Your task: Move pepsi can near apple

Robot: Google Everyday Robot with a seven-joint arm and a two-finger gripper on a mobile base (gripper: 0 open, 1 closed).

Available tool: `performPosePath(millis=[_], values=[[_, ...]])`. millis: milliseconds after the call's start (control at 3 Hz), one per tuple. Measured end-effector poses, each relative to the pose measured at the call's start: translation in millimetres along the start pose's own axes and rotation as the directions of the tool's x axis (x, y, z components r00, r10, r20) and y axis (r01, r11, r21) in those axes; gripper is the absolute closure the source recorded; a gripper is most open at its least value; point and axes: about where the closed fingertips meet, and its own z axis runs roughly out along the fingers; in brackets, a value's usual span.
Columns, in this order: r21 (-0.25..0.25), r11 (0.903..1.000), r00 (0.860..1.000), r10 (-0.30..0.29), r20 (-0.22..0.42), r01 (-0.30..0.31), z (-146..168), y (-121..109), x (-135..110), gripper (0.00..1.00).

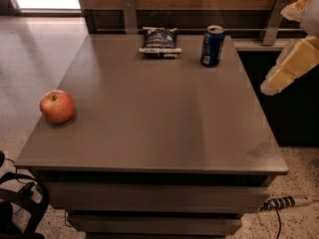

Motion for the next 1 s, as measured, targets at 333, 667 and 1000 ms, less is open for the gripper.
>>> performPosePath(millis=[333, 667, 1000], values=[[0.073, 0.9904, 0.964, 0.096, 0.248, -0.117, 19.8, -44.1, -5.7, 0.0], [0.144, 0.9715, 0.918, 0.123, 0.376, -0.189, 25.5, -75.0, -1.9, 0.0], [0.144, 0.9695, 0.915, 0.13, 0.383, -0.198, 29.8, -80.3, -5.2, 0.0]])
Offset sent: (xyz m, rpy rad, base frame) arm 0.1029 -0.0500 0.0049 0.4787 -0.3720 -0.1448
